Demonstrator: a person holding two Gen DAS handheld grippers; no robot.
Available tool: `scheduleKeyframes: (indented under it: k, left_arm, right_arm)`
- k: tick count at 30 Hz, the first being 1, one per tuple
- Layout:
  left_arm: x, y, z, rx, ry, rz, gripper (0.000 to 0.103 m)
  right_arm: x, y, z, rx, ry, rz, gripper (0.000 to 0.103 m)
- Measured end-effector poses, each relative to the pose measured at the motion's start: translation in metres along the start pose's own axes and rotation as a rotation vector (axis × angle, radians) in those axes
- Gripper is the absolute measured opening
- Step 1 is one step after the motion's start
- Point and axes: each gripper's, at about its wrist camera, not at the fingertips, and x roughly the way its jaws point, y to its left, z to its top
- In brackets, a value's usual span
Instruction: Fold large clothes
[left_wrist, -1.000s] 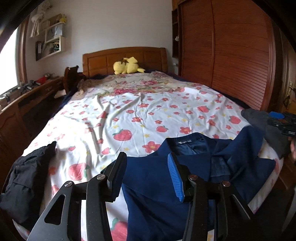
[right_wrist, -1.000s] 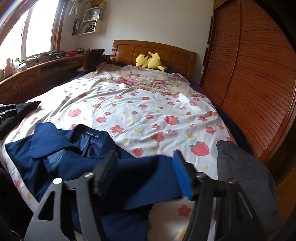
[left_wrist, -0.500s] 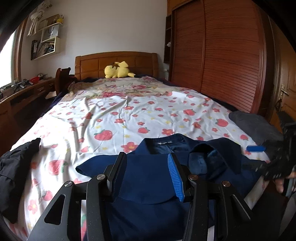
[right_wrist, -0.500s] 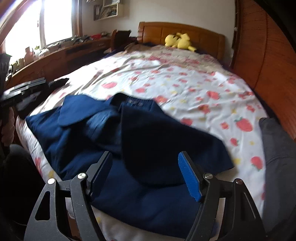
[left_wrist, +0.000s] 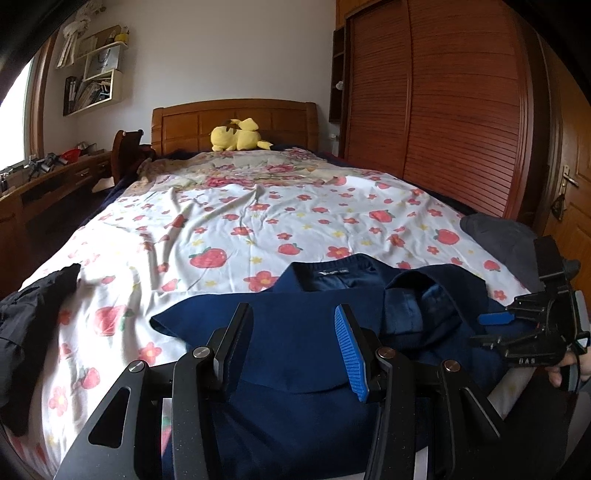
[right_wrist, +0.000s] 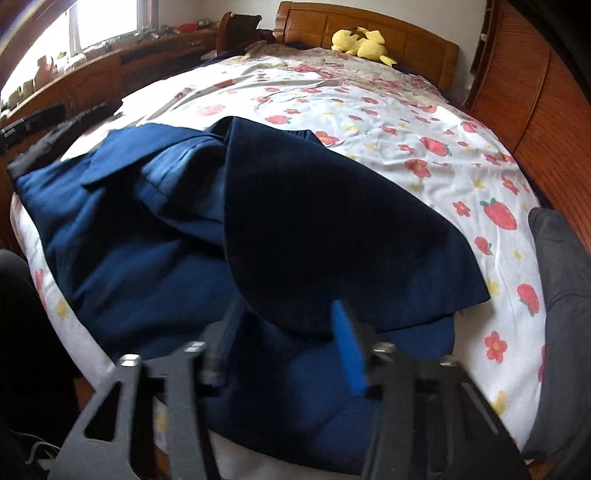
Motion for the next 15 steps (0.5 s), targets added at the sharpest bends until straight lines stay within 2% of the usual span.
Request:
scheduleKeyframes:
  k: [1, 4, 9, 15]
  left_arm:
    - [-0.001, 0.000, 0.000, -0.001, -0.002, 0.003, 0.048]
    - [-0.004, 0.004, -0.001, -0.010, -0.011, 0.007, 0.048]
    - [-0.012, 0.007, -0.003, -0.021, -0.033, 0.002, 0.048]
    - [-0.014, 0.006, -0.007, -0.013, -0.032, 0.004, 0.048]
  right_arm:
    - [-0.001, -0.001, 0.002, -0.004, -0.003, 0.004, 0.019]
    - [-0.011, 0.001, 0.010, -0.013, -0.040, -0.012, 0.007]
    - [-0.023, 0.001, 0.037, -0.044, -0.098, -0.079, 0.004]
    - [-0.026, -0.010, 0.084, -0.052, -0.157, -0.156, 0.003]
